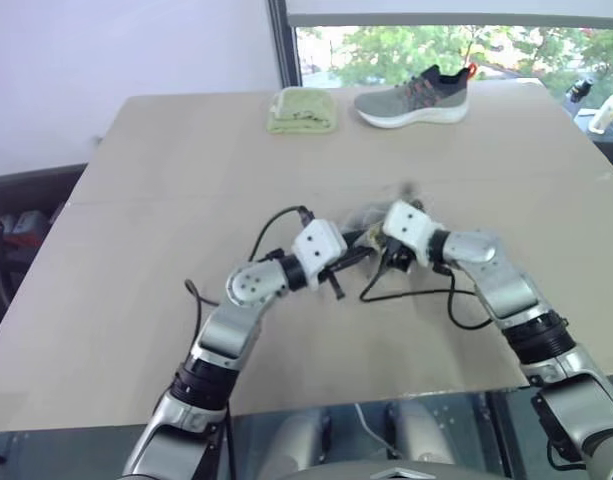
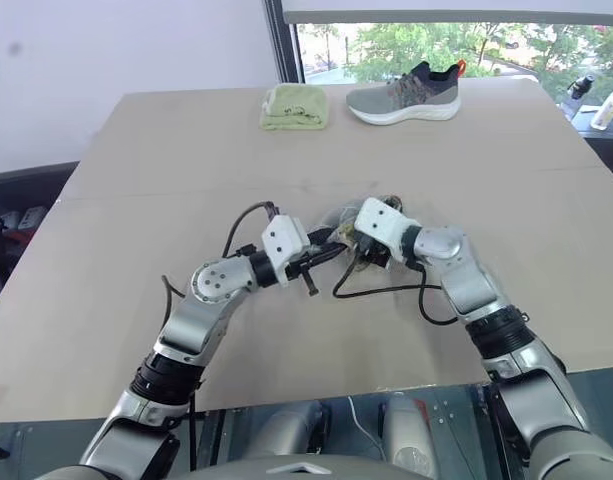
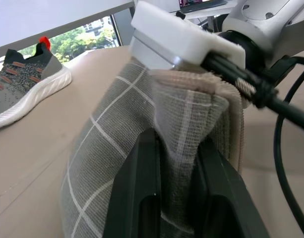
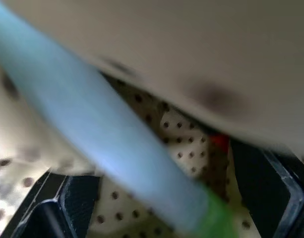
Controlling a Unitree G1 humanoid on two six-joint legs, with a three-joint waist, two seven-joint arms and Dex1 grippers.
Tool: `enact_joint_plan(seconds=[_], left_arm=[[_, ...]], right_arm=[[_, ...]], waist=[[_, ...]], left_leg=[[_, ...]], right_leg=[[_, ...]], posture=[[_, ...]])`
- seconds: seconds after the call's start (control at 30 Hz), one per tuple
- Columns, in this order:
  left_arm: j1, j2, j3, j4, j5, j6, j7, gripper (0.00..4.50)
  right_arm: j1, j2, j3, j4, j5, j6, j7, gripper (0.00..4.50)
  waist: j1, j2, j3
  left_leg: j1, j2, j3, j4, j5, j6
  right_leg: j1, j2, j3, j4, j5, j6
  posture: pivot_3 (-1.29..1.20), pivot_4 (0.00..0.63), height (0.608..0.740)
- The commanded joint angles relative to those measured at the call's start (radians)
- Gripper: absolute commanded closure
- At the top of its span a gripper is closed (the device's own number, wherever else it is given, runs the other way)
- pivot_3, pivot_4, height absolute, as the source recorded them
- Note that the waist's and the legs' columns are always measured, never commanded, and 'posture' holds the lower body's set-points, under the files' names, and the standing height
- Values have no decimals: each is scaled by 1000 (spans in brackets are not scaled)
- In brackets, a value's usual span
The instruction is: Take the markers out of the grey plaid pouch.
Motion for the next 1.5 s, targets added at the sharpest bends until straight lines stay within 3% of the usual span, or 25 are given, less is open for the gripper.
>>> enact_joint_plan(seconds=[0.03, 0.13, 0.23, 0.37, 0.43, 0.67, 1.0, 1.17, 1.5], left_arm=[[-23, -7, -11, -44, -18, -17, -25, 4327], [-26, -7, -10, -39, -15, -20, -29, 4327], [-27, -8, -8, -36, -13, -20, -31, 4327], [-17, 3, -6, -26, 2, -33, -32, 4327], [-15, 9, -4, -18, 14, -41, -29, 4327], [-20, 23, 6, 37, 81, -94, 13, 4327], [41, 78, -38, 63, 132, -188, 13, 4327], [52, 80, -67, 34, 142, -192, -9, 4327], [30, 51, -39, 41, 143, -179, 44, 4327]], right_arm=[[-17, -18, 14, 10, -48, -111, -10, 413], [-1, -15, 12, 18, -49, -125, 10, 413], [12, -17, 8, 20, -45, -122, 30, 1161], [30, -42, -16, -11, -43, -108, 47, 3130], [37, -60, -35, -39, -33, -88, 62, 3635], [55, -90, -111, -185, 43, 101, 109, 3686], [7, -226, -210, -377, 265, 574, 254, 3686], [-15, -350, -90, -327, 116, 322, 271, 3686], [-25, -332, -93, -334, 157, 328, 304, 3686]], waist=[[2, 0, 0], [1, 0, 0], [1, 0, 0], [3, 0, 0], [2, 0, 0], [3, 0, 0], [8, 1, 0], [7, 1, 1], [8, 0, 1]], left_leg=[[0, 0, 0, 0, 0, 0], [0, 0, 0, 0, 0, 0], [0, 0, 0, 0, 0, 0], [0, 0, 0, 0, 0, 0], [0, 0, 0, 0, 0, 0], [0, 0, 0, 0, 0, 0], [-1, -1, 0, 0, 0, 0], [-1, 0, -2, -1, 0, 0], [-2, 0, -1, -1, 0, 0]], right_leg=[[0, 0, 0, 0, 0, 0], [0, 0, 0, -1, 0, 0], [0, 0, 0, -1, 0, 0], [0, 0, 0, -1, 0, 0], [0, 0, 0, -1, 0, 0], [0, 0, 0, -1, 0, 0], [1, -3, 0, -2, 0, 0], [0, -3, -2, -3, 0, 0], [0, -4, -2, -3, 0, 0]], posture=[[0, 150, 740], [0, 150, 740], [0, 150, 740], [0, 150, 740], [0, 150, 740], [0, 150, 740], [0, 150, 740], [0, 150, 740], [0, 150, 740]])
